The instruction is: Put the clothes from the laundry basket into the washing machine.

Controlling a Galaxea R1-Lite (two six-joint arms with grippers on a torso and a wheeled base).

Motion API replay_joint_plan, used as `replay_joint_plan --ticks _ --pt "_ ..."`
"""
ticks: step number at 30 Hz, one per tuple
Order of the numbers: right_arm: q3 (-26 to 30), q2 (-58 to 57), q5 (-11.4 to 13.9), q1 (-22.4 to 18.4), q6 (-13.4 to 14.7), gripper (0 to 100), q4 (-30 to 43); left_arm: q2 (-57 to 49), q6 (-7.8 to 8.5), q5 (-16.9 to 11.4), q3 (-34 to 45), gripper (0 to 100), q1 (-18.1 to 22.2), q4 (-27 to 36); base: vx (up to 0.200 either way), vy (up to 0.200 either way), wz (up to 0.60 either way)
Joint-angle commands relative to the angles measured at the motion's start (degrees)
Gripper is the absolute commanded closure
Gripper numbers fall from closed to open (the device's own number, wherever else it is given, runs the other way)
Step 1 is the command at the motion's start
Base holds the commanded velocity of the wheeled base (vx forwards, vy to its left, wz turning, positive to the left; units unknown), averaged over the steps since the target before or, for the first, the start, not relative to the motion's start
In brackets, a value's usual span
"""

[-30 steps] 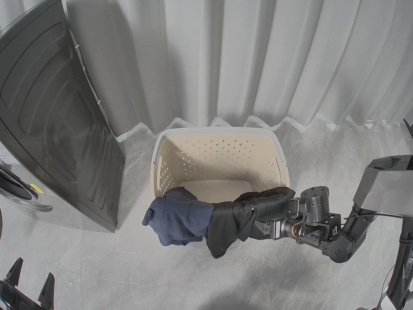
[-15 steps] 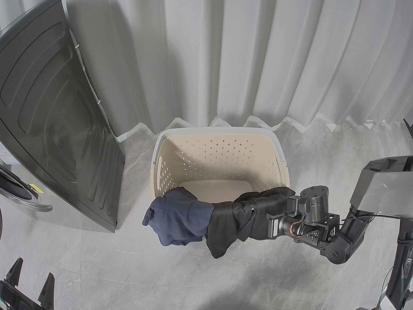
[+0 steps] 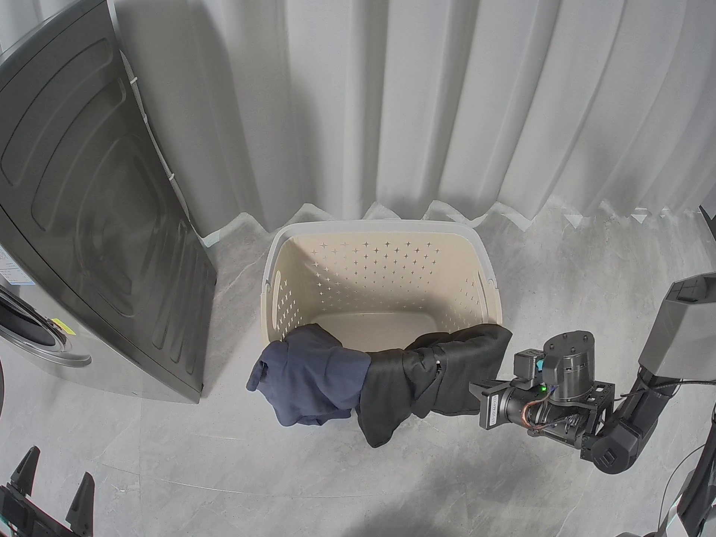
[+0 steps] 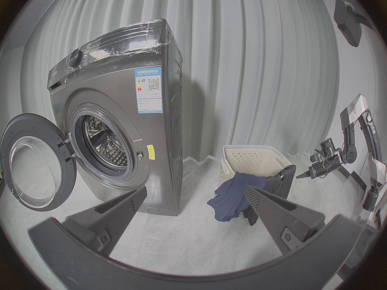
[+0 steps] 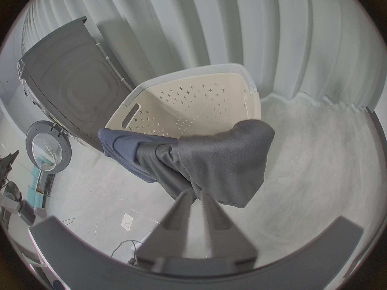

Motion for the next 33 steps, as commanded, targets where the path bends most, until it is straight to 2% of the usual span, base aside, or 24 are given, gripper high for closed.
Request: replay_joint_plan --ticks 1,6,12,18,19,33 --pt "0.4 0.0 0.0 -0.5 -0.1 0 -0.4 -0.7 -0.04 0.0 0.7 0 0.0 0.0 0.000 0.000 0.00" --pt "-1.8 1.9 0.0 -2.3 -0.3 0 -0.5 -0.7 -0.04 0.0 0.7 0 0.0 0.0 0.000 0.000 0.00" --pt "-6.9 6.5 0.4 -5.1 -1.6 0 -0.4 -0.7 -0.04 0.0 0.7 0 0.0 0.0 0.000 0.000 0.00" --pt "-9.3 8.0 0.5 -5.0 -1.5 0 -0.5 -0.7 -0.04 0.0 0.7 0 0.0 0.0 0.000 0.000 0.00" --pt "-9.7 8.0 0.5 -4.8 -1.5 100 -0.5 -0.7 -0.04 0.0 0.7 0 0.0 0.0 0.000 0.000 0.00" --pt "-7.5 7.2 1.1 -1.8 -1.4 100 -3.9 -0.7 -0.04 0.0 0.7 0 0.0 0.0 0.000 0.000 0.00"
